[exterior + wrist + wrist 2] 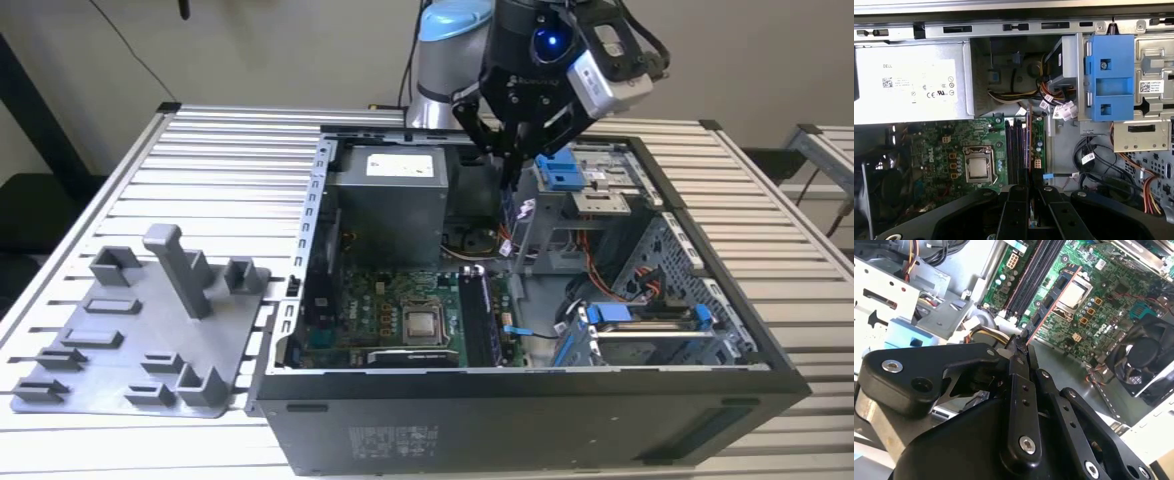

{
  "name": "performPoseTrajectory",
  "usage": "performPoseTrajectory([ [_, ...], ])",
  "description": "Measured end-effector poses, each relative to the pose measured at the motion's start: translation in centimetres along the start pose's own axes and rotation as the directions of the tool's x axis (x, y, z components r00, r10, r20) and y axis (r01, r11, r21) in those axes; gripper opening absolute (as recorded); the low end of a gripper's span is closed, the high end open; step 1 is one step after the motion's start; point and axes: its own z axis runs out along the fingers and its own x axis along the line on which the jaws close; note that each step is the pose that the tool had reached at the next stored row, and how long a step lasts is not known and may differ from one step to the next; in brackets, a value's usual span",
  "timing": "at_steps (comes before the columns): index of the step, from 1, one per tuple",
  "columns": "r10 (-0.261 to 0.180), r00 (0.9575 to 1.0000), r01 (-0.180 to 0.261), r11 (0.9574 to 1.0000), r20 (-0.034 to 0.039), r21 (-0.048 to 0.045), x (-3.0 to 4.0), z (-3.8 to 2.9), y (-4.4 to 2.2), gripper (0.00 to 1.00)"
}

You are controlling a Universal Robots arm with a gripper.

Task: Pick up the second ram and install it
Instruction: 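Insert the second ram into the second slot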

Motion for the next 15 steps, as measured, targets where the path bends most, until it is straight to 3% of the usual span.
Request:
performPoseTrajectory([
  [15, 0.000, 1.0000, 0.000, 1.0000, 0.0000, 0.0000, 0.00, 0.73, 0.00, 0.14],
])
